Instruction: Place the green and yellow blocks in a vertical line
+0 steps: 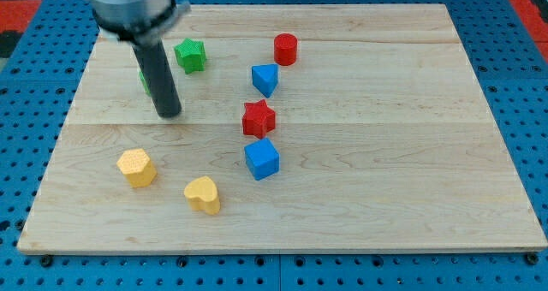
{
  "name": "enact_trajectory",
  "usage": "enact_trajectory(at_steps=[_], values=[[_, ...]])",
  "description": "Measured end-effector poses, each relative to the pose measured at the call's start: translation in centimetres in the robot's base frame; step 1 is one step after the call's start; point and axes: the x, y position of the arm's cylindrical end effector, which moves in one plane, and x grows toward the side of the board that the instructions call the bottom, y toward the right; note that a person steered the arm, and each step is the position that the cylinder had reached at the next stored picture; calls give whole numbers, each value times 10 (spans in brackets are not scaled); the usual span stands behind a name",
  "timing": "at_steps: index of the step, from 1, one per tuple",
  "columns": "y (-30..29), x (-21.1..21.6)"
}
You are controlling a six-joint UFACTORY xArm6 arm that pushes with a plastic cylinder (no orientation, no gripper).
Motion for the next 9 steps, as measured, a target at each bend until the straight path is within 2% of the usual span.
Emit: enact_trajectory(at_steps=[2, 3, 4, 5, 7, 8, 9], values=[[37, -5], [24, 61], [67, 40], [95, 2], [33, -84], [9, -94], [9, -97]])
